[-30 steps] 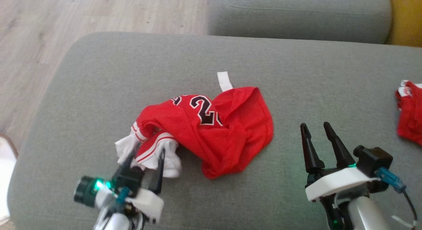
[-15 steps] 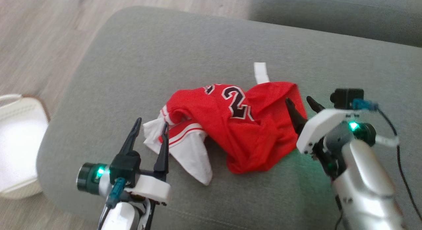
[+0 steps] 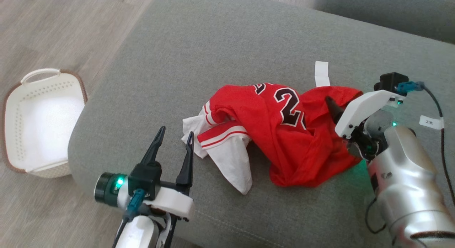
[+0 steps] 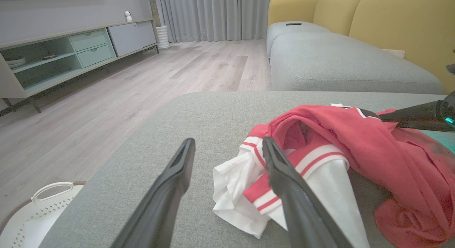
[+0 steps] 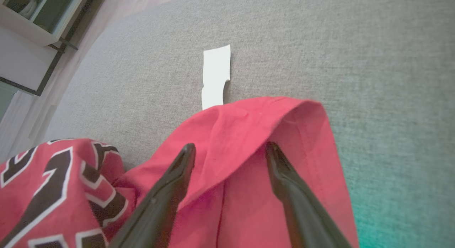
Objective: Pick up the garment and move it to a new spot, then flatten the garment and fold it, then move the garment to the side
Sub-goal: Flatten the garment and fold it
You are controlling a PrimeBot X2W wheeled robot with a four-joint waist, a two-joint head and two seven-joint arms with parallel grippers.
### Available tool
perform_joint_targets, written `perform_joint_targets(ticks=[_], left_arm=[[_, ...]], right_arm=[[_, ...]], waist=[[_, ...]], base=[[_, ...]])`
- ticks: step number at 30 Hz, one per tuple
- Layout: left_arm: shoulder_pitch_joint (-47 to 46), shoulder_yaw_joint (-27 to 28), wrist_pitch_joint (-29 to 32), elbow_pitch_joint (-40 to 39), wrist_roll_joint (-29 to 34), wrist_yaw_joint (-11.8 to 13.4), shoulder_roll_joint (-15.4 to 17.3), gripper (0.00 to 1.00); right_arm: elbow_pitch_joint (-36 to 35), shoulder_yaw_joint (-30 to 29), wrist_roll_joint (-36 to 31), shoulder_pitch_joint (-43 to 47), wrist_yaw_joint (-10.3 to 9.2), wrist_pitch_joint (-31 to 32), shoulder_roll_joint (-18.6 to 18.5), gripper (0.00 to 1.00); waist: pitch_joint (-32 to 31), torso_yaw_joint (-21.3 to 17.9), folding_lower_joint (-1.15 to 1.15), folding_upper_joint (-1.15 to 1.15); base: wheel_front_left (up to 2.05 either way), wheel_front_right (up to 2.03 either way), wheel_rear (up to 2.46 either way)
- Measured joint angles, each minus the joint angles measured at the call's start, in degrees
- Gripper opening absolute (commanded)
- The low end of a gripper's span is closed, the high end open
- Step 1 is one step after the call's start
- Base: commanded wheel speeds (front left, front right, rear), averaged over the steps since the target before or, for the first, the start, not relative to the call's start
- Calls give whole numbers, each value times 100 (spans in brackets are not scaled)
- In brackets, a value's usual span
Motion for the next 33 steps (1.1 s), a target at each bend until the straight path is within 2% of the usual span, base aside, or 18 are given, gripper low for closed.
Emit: perform_joint_targets(ticks=[1, 7, 13, 20, 27, 28, 29, 33], left_arm=[[-21, 0, 0, 12, 0, -16, -13, 100], [-75, 27, 0, 45, 14, -34, -75, 100], [-74, 104, 0, 54, 49, -80, -79, 100], [-75, 138, 0, 54, 96, -133, -97, 100], [-86, 135, 0, 54, 102, -185, -107, 100], [-88, 136, 0, 54, 102, -186, -109, 100], [-89, 141, 0, 54, 102, -186, -110, 100], [-88, 180, 0, 55, 102, -209, -113, 100]], right_arm=[[90, -14, -30, -57, 0, -71, -14, 0], [404, -36, -272, -316, 0, -779, -300, 0], [604, 23, -520, -609, 0, -1371, -845, 0], [804, 154, -844, -1029, 0, -1589, -1497, 0], [1002, 336, -1403, -1615, 1, -1827, -2240, 0], [1039, 343, -1492, -1696, 0, -1882, -2323, 15], [1077, 343, -1575, -1763, 0, -1941, -2383, 100], [1290, 186, -1760, -1909, 0, -2136, -2414, 100]], waist=[[24, 16, 0, 0], [65, 14, 0, 0], [20, -131, 0, 0], [40, -283, -1, 0], [98, -261, -1, 0], [102, -249, 0, 0], [104, -239, 0, 0], [103, -236, 0, 0]], base=[[0, 0, 0], [0, 0, 0], [0, 0, 0], [0, 0, 0], [0, 0, 0], [0, 0, 0], [0, 0, 0], [0, 0, 0]])
